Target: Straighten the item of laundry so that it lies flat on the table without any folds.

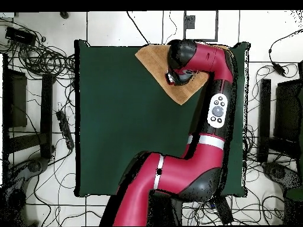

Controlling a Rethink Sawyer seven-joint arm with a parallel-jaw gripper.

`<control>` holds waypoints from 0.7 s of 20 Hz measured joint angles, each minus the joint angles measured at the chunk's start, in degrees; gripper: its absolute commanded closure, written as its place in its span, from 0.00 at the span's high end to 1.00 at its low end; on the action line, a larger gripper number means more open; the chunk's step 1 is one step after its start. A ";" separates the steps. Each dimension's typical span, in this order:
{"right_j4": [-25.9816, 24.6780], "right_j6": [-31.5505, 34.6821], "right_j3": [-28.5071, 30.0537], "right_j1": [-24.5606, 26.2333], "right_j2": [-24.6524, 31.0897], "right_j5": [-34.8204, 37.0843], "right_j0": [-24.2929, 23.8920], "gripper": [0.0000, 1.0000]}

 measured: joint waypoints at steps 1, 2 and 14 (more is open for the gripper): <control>0.29 0.00 -1.14 0.67 -0.64 0.60 0.01 0.00; 0.48 0.00 -1.89 1.10 -1.13 0.91 0.01 0.00; 3.97 0.00 -5.94 3.96 -7.48 2.34 0.00 0.00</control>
